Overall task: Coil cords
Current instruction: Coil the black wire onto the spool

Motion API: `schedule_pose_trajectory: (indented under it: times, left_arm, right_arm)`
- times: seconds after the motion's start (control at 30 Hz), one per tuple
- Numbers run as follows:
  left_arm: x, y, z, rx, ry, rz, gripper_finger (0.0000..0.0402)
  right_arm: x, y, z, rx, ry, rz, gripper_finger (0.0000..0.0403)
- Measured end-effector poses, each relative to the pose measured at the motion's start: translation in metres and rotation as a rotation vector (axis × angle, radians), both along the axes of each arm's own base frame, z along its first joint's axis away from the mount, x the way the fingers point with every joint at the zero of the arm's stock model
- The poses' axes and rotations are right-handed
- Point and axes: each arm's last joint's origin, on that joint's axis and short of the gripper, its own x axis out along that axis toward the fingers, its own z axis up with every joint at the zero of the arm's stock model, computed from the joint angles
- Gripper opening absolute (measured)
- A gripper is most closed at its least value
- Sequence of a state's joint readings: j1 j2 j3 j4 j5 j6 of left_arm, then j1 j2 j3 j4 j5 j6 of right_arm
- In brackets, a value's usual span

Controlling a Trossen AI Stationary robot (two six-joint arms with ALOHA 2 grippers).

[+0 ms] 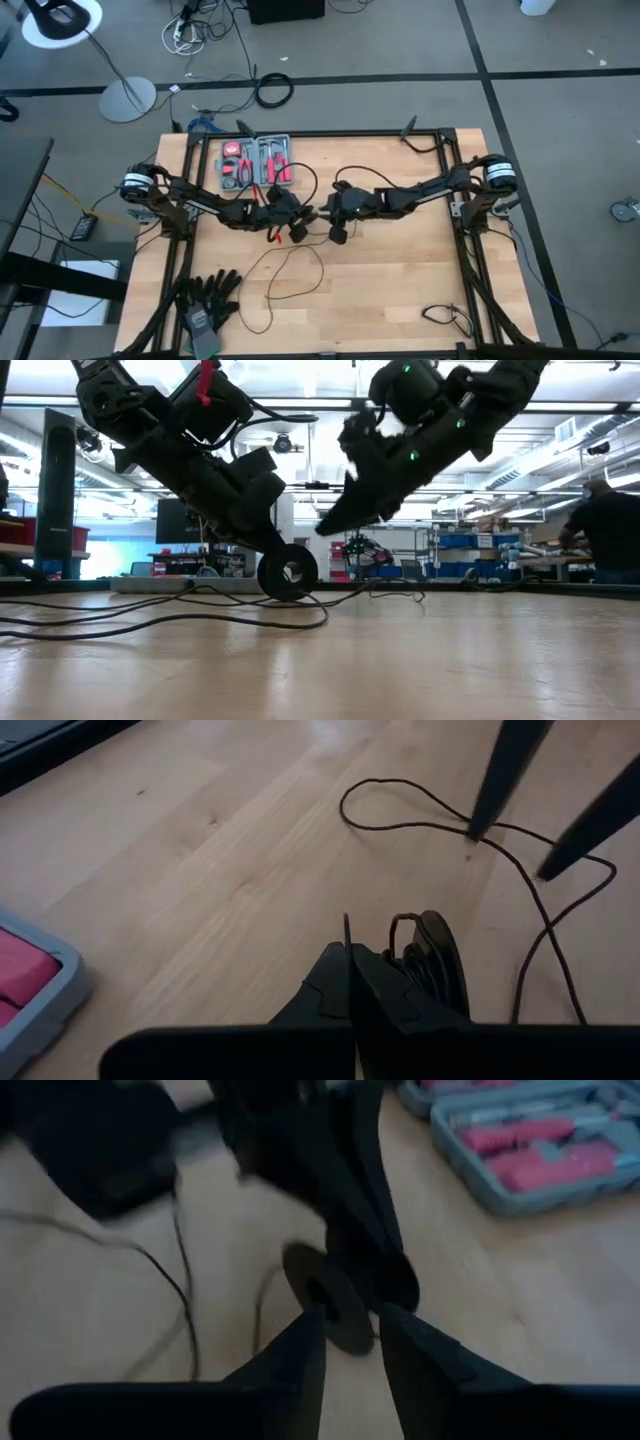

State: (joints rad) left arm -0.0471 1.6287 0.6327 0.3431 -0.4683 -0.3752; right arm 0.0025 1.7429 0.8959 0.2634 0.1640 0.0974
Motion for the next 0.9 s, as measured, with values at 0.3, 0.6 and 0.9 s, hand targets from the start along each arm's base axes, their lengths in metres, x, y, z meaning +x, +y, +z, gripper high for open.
schedule_pose_trajectory:
  times: [0.3, 0.6, 0.9]
  left_arm:
    - [0.000, 0.000, 0.000, 0.006, 0.004, -0.005, 0.0000]
    - [0.000, 0.000, 0.000, 0.011, 0.006, -0.005, 0.0000]
    - [0.000, 0.000, 0.000, 0.028, 0.014, -0.017, 0.0000]
  right_arm:
    - [0.004, -0.009, -0.023, -0.042, 0.065, 0.007, 0.0094]
    - [0.012, -0.011, -0.029, -0.041, 0.002, 0.000, 0.0095]
    - [0.013, -0.010, -0.040, -0.023, 0.023, 0.025, 0.0111]
